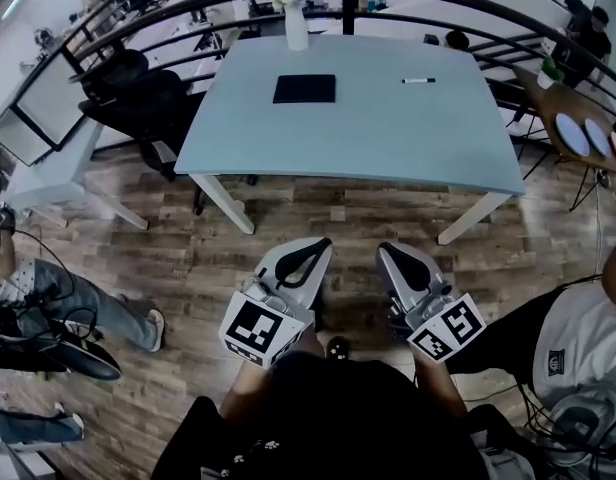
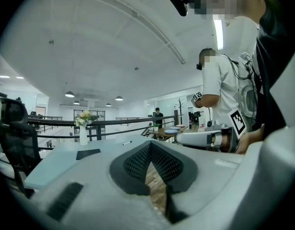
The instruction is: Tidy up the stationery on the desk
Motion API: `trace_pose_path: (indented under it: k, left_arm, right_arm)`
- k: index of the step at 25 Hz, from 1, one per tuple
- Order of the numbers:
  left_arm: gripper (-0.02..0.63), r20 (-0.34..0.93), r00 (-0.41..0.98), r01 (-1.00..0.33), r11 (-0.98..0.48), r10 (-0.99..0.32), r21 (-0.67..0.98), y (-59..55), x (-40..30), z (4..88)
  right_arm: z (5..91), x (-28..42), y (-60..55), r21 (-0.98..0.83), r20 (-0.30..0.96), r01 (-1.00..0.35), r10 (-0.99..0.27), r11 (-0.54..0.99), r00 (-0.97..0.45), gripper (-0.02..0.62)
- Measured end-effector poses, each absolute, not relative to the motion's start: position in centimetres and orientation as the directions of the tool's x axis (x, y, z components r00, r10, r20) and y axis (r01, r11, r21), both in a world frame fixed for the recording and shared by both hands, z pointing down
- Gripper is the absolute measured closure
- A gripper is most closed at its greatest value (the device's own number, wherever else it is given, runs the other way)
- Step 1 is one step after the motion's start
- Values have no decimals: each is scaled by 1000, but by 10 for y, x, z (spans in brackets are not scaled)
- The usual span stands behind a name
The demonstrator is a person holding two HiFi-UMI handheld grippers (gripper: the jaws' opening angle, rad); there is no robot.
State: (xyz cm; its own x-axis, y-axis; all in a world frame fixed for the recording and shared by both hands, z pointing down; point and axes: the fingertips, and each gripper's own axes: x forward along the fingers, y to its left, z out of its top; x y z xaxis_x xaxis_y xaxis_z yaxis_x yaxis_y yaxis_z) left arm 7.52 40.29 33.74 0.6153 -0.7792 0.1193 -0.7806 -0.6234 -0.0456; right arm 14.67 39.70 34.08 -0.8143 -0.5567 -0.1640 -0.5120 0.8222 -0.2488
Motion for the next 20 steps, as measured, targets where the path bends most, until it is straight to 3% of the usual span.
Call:
trace_pose_path:
  k: [20]
  left_arm:
    - [621, 108, 710, -701, -713, -696, 19, 299, 73, 342]
  right_arm:
    - [346, 155, 311, -273, -104, -641, -684, 717, -722, 591]
